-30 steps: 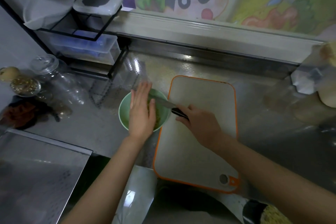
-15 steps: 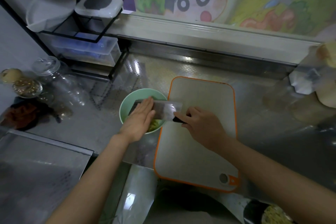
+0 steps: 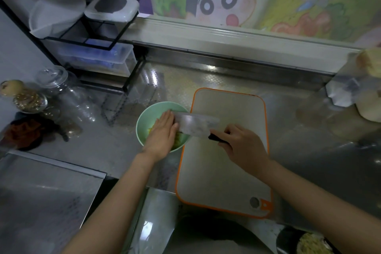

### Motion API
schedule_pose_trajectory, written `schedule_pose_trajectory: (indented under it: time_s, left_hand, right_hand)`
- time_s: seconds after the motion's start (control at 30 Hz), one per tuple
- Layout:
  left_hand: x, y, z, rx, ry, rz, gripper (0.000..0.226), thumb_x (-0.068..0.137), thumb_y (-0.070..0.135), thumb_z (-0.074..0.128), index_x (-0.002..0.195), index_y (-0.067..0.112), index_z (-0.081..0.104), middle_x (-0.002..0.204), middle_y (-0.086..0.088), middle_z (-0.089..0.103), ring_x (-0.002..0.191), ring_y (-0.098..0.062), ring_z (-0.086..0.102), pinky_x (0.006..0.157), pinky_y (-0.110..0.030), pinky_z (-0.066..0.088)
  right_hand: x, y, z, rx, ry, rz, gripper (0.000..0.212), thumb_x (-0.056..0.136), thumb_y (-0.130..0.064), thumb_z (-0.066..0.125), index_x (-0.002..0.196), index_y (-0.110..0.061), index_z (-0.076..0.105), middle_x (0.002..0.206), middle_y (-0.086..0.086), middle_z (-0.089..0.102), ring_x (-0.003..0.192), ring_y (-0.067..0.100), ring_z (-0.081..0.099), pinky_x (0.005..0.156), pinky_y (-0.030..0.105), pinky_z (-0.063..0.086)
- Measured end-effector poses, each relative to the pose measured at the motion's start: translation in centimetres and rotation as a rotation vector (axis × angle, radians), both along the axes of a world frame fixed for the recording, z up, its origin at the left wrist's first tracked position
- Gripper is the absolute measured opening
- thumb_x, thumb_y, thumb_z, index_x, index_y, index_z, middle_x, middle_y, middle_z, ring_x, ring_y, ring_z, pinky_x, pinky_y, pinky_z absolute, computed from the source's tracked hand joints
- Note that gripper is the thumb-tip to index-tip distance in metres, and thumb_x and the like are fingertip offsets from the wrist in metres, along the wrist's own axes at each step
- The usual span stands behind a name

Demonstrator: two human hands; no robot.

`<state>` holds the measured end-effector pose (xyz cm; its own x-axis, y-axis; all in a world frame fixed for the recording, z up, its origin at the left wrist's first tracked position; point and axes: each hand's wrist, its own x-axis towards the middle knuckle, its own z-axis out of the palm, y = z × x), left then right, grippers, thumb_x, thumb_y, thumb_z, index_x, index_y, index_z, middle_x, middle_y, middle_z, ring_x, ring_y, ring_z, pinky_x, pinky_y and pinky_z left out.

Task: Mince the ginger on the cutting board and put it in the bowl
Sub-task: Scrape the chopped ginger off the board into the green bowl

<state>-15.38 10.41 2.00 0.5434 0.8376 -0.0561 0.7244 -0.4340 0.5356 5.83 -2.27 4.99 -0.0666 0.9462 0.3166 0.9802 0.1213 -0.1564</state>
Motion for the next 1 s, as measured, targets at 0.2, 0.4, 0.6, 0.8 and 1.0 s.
schedule_pose_trajectory:
  time_s: [0.2,0.4,0.6,0.8,1.0]
  left_hand:
    - [0.3,0.1,0.4,0.051,-0.008,0.008,0.056,0.097,0.036,0.021,0.144,0.005,0.025,0.153,-0.01,0.023,0.143,-0.02,0.013,0.116,-0.031,0.0]
    - [1.0,-0.5,0.6,0.175,0.209,-0.098,0.074,0.085,0.047,0.001,0.147,0.01,0.018,0.155,-0.004,0.016,0.144,-0.016,0.006,0.115,-0.034,-0.007]
    - [0.3,-1.8,0.0,0.204,0.3,-0.284,0.081,0.085,0.052,-0.005,0.142,0.01,0.033,0.152,-0.006,0.027,0.142,-0.02,0.018,0.113,-0.033,-0.005]
    - [-1.1,-2.2,-0.3,0.347,0.367,-0.473,0.053,0.097,0.04,0.023,0.101,0.011,0.067,0.095,-0.006,0.067,0.086,-0.025,0.064,0.085,-0.029,0.035]
    - [-1.6,-1.5,0.9,0.511,0.384,-0.627,0.035,0.085,0.03,0.038,0.079,0.014,0.069,0.076,-0.006,0.068,0.076,-0.025,0.061,0.071,-0.029,0.047]
  right_hand:
    - [0.9,-2.3,-1.8,-0.029,0.101,-0.25,0.05,0.07,-0.009,0.079,0.117,-0.018,0.064,0.072,0.005,0.052,0.058,0.021,0.051,0.044,0.026,0.033]
    - [0.8,-4.0,-5.0,-0.252,0.101,-0.452,0.06,0.08,-0.002,0.066,0.135,-0.016,0.049,0.087,0.012,0.052,0.069,0.025,0.051,0.049,0.029,0.034]
    - [-0.1,-5.0,-6.2,-0.573,0.16,-0.415,0.056,0.098,-0.016,0.04,0.149,-0.024,0.018,0.129,0.008,0.039,0.113,0.021,0.043,0.087,0.025,0.038]
    - [-2.6,0.8,-1.4,-0.342,0.396,-0.201,0.028,0.093,-0.02,0.054,0.118,-0.01,0.062,0.11,0.015,0.055,0.104,0.032,0.051,0.09,0.035,0.04]
    - [-8.9,8.8,1.8,-0.53,0.44,0.186,0.03,0.094,-0.019,0.053,0.121,-0.01,0.062,0.116,0.02,0.052,0.112,0.029,0.049,0.097,0.028,0.029]
